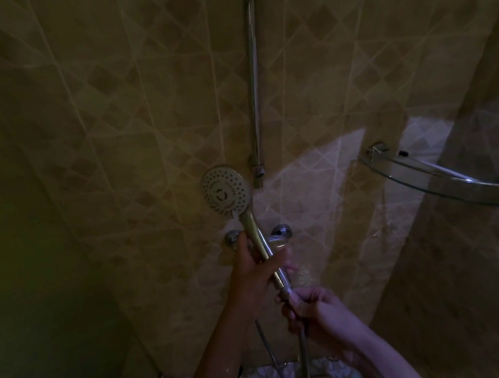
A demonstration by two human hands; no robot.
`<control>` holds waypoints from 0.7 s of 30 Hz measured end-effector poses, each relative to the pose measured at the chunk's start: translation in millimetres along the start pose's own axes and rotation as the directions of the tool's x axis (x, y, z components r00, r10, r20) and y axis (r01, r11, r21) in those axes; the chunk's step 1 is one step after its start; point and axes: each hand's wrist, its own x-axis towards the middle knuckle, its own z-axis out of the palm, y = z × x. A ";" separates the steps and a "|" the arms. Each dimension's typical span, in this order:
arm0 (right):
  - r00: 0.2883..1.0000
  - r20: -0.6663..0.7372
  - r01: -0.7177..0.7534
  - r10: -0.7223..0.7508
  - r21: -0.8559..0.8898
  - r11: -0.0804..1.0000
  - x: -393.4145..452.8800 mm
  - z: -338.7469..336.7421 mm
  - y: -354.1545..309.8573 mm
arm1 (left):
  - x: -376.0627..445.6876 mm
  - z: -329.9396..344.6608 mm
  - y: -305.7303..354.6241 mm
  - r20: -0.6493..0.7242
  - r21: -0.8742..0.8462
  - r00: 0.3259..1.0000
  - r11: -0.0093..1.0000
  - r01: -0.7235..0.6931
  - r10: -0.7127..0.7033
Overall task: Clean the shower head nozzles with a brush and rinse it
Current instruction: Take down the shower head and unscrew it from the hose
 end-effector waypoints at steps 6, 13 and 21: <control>0.997 -0.077 -0.021 0.016 -0.071 0.997 0.8 -5.7 1.1 | -4.5 14.4 -0.2 -0.012 -0.073 0.999 0.997 -0.032 0.031; 0.998 0.004 -0.061 0.061 0.052 0.997 -2.5 -5.4 -2.5 | -2.9 -1.5 10.6 0.380 -0.296 0.924 0.942 0.158 -0.035; 1.000 0.000 -0.019 0.019 -0.009 1.000 0.4 -2.5 -6.9 | 0.2 1.9 3.5 0.001 0.008 1.000 1.000 -0.007 0.007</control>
